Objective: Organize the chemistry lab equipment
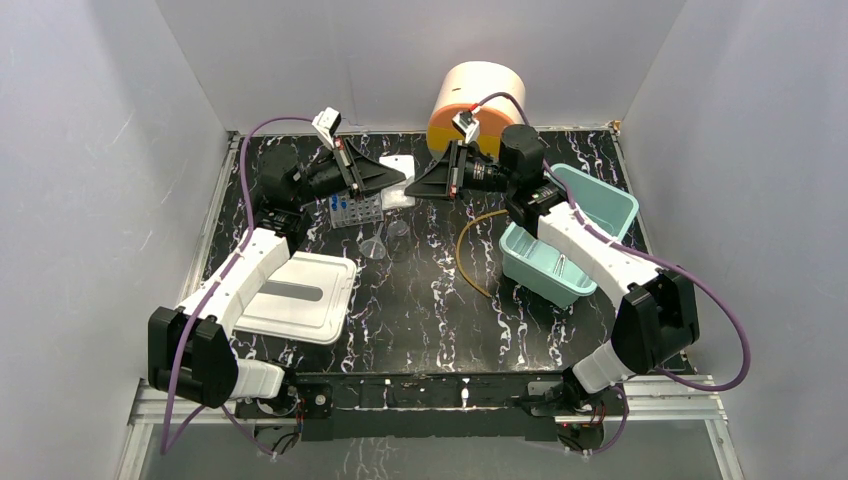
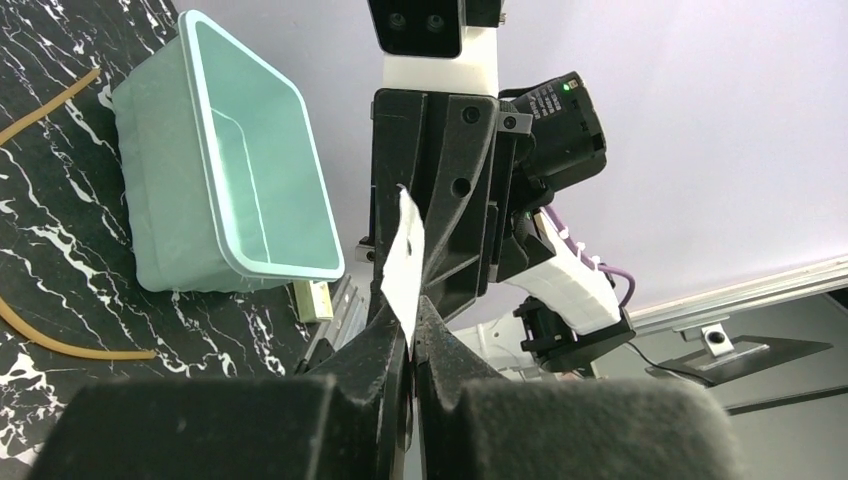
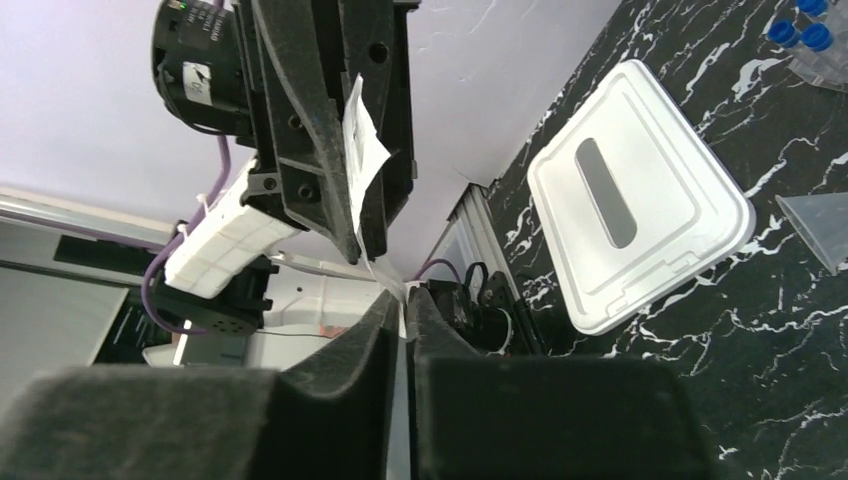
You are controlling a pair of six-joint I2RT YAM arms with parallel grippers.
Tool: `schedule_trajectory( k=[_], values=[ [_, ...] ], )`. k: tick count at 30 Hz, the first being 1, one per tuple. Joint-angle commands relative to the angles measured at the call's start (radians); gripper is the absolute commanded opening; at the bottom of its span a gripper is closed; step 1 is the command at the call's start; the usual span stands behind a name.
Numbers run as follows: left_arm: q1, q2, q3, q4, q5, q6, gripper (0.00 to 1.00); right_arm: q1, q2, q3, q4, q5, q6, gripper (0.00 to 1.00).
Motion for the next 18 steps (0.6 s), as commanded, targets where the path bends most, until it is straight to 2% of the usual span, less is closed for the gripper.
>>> schedule_trajectory(
  k=[1, 3, 6, 7, 10, 14, 18],
  values=[
    [-0.005, -0.016, -0.012, 0.054, 0.009, -0.026, 0.05, 0.001, -0.029, 0.008, 0.112, 0.034, 0.035, 0.06],
    [-0.006, -0.019, -0.015, 0.045, 0.008, -0.022, 0.13, 0.000, -0.030, 0.008, 0.113, 0.044, 0.033, 0.00],
    [-0.005, -0.028, -0.009, -0.044, -0.016, 0.020, 0.44, -0.001, -0.041, 0.009, 0.094, 0.058, 0.017, 0.00],
    [-0.006, -0.030, -0.003, -0.078, -0.025, 0.039, 0.58, -0.003, -0.046, 0.012, 0.071, 0.066, 0.001, 0.00],
    [-0.003, -0.040, 0.021, -0.222, -0.078, 0.119, 0.80, -0.024, -0.067, 0.023, -0.028, 0.096, -0.064, 0.00],
    [-0.003, -0.046, 0.055, -0.386, -0.149, 0.225, 0.89, -0.106, -0.111, 0.030, -0.190, 0.151, -0.167, 0.00],
    [-0.002, -0.047, 0.067, -0.560, -0.241, 0.318, 0.90, -0.249, -0.139, 0.086, -0.493, 0.299, -0.365, 0.00]
  ],
)
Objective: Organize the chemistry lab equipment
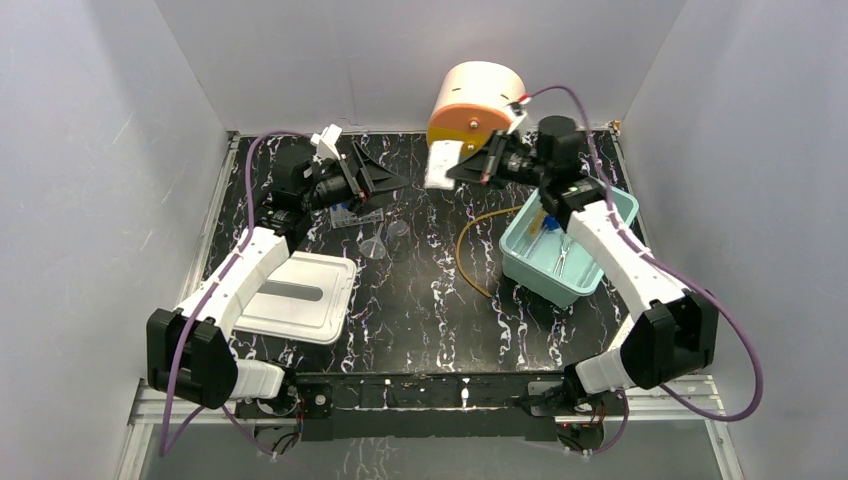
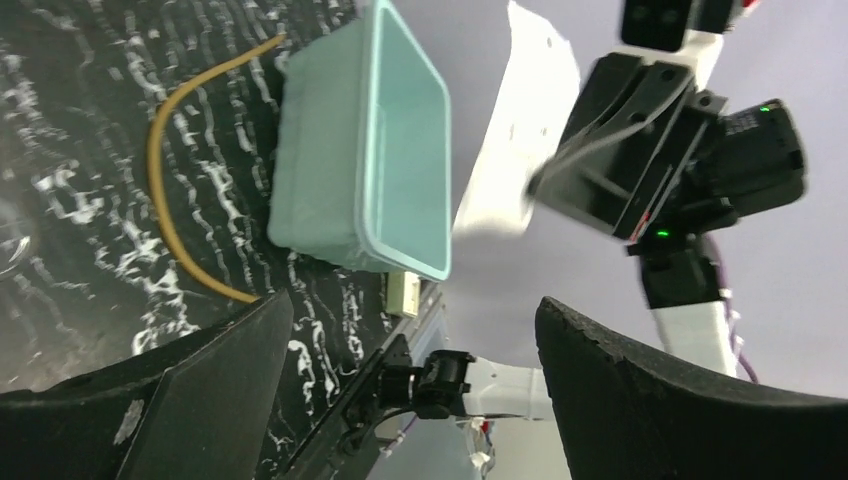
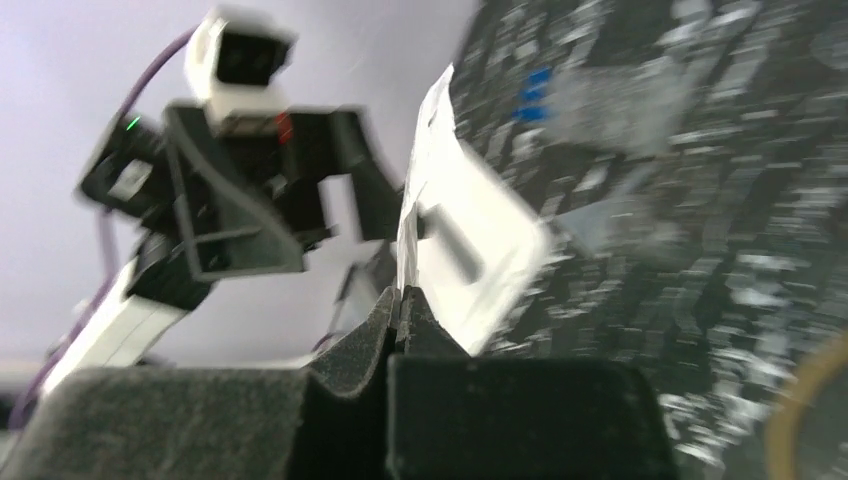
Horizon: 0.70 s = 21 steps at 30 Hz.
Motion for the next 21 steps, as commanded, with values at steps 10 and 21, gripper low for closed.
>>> schedule_trajectory(
  k=[10, 21],
  values=[
    [0.002, -0.049, 0.073, -0.512, -0.262, 0.302, 0.91, -0.331, -0.108, 0.147, -0.794, 0.810, -0.452, 0.00],
    [0.002, -0.036, 0.076, -0.545, -0.287, 0.316, 0.91, -0.334, -0.067, -0.068, -0.789, 1.087, -0.520, 0.00]
  ],
)
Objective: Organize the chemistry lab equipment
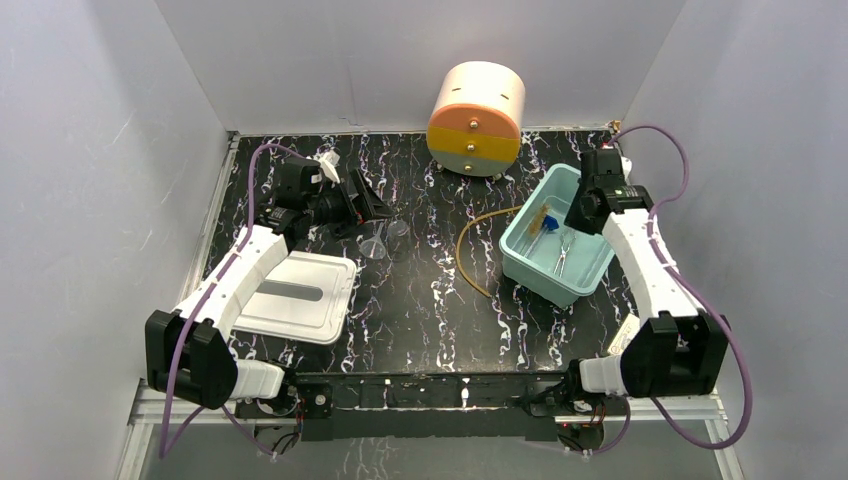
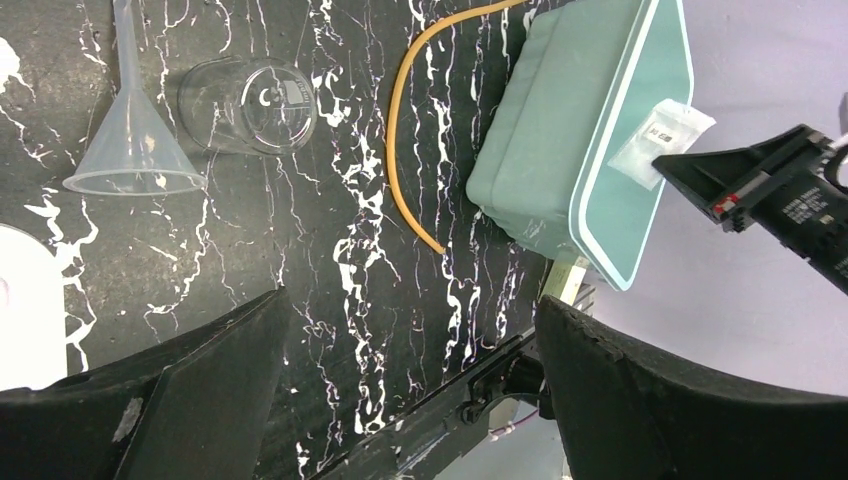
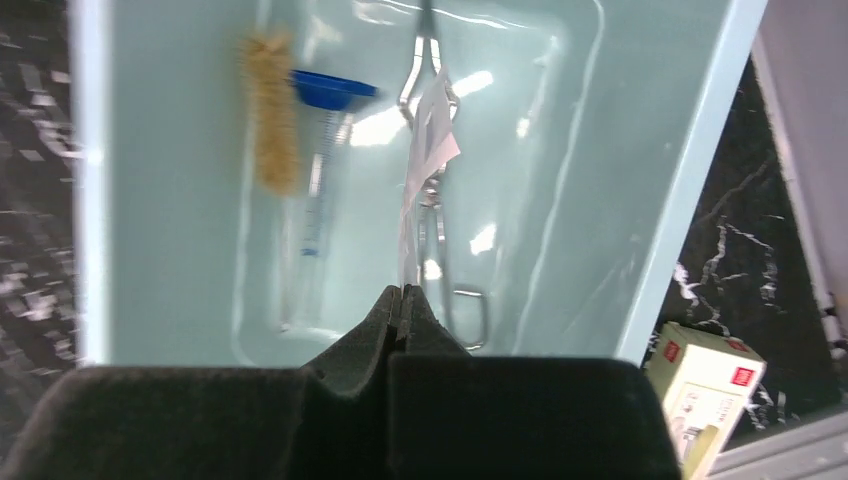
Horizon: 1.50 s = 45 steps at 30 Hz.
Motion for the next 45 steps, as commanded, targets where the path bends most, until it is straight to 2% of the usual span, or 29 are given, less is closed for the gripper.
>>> schedule_trajectory(
  k=[1, 8, 15, 20, 23, 25, 33, 37, 41, 45],
  values=[
    [0.002, -0.031, 0.043, -0.034, -0.007, 0.024, 0.91, 0.000, 0.076, -0.035, 0.029, 0.146, -0.067, 0.00],
    [0.002, -0.021, 0.060, -0.036, 0.020, 0.042, 0.91, 0.000, 0.239, -0.014, 0.029, 0.243, -0.091, 0.00],
    [0.002, -0.018, 0.060, -0.040, 0.020, 0.041, 0.91, -0.001, 0.370, 0.071, -0.063, 0.267, -0.047, 0.01],
    [0.003, -0.016, 0.064, -0.040, 0.021, 0.038, 0.91, 0.000, 0.357, 0.146, -0.104, 0.228, -0.058, 0.31],
    [0.002, -0.011, 0.057, -0.035, 0.029, 0.040, 0.91, 0.004, 0.325, 0.178, -0.118, 0.177, -0.067, 0.39],
    [0.002, -0.005, 0.057, -0.034, 0.030, 0.043, 0.91, 0.016, 0.295, 0.196, -0.115, 0.130, -0.074, 0.41],
    [0.003, 0.014, 0.068, -0.068, -0.013, 0.054, 0.91, 0.183, 0.178, 0.338, -0.095, 0.016, -0.078, 0.50],
    [0.002, 0.005, 0.060, -0.085, -0.043, 0.052, 0.91, 0.276, 0.155, 0.376, -0.022, -0.067, -0.082, 0.53],
    [0.002, -0.002, 0.060, -0.105, -0.080, 0.050, 0.91, 0.387, 0.180, 0.369, 0.042, -0.119, -0.093, 0.55],
    [0.002, -0.005, 0.061, -0.111, -0.091, 0.051, 0.91, 0.482, 0.262, 0.367, 0.058, -0.099, -0.077, 0.57]
  ],
)
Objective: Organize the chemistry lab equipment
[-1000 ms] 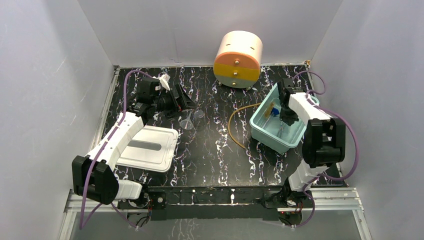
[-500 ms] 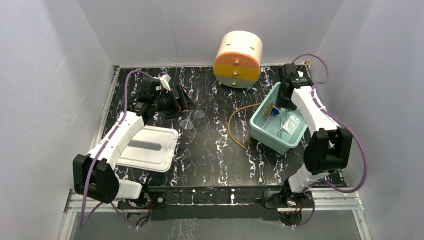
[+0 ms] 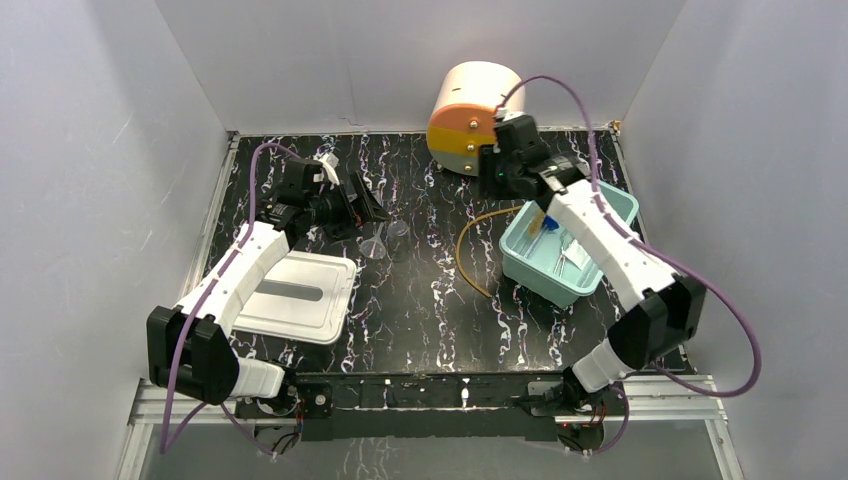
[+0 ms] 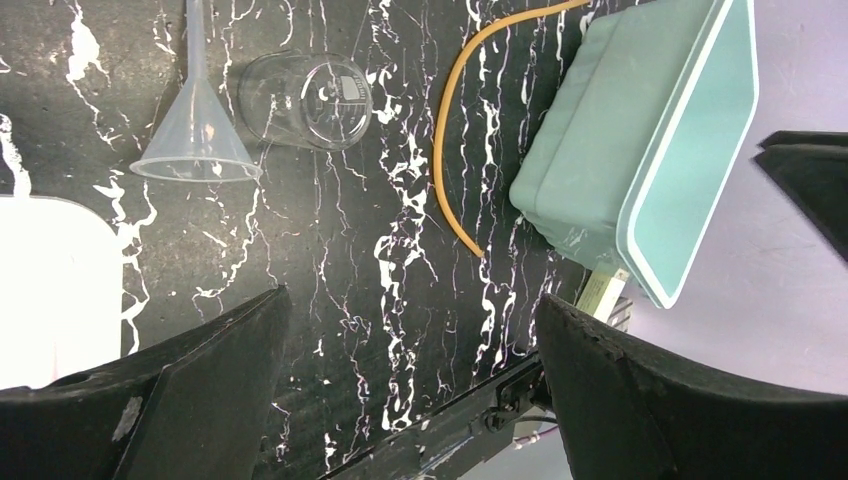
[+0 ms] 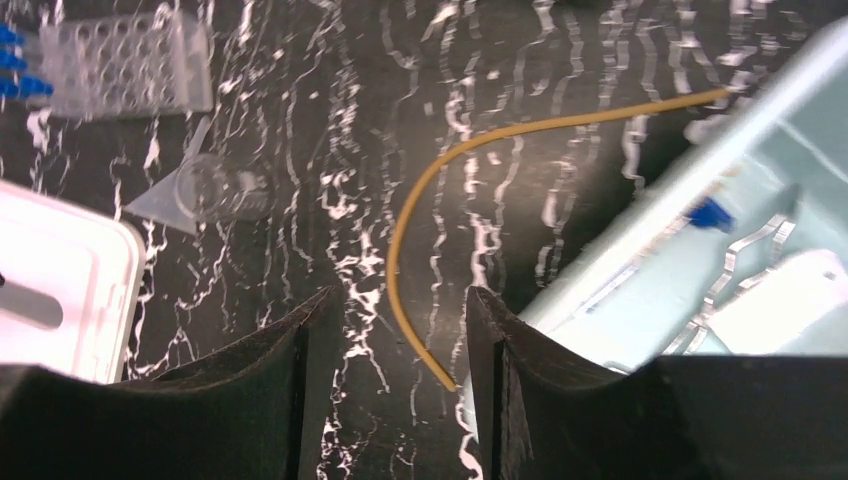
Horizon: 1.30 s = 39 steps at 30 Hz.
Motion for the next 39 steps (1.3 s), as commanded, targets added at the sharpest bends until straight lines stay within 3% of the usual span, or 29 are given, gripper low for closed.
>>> schedule_trajectory(
  k=[1, 6, 12, 19, 25, 29, 39],
  values=[
    [0.002, -0.026, 0.033, -0.031, -0.024, 0.009, 0.91, 0.093, 0.095, 0.013, 0.065, -0.021, 0.008, 0.57],
    [0.003, -0.018, 0.044, -0.037, -0.028, 0.012, 0.91, 0.143, 0.220, 0.013, 0.085, -0.016, 0.064, 0.57],
    [0.003, -0.005, 0.059, -0.046, -0.031, 0.017, 0.91, 0.168, 0.319, -0.063, 0.128, 0.116, 0.195, 0.57],
    [0.003, -0.004, 0.054, -0.049, -0.023, 0.017, 0.91, 0.170, 0.404, -0.101, 0.219, 0.143, 0.209, 0.48],
    [0.002, -0.005, 0.055, -0.049, -0.020, 0.015, 0.91, 0.168, 0.477, -0.089, 0.228, 0.188, 0.244, 0.48],
    [0.002, -0.009, 0.057, -0.051, -0.018, 0.015, 0.91, 0.169, 0.539, -0.021, 0.127, 0.242, 0.294, 0.43],
    [0.002, -0.009, 0.058, -0.055, -0.014, 0.011, 0.91, 0.167, 0.567, -0.061, 0.185, 0.195, 0.283, 0.29]
  ],
)
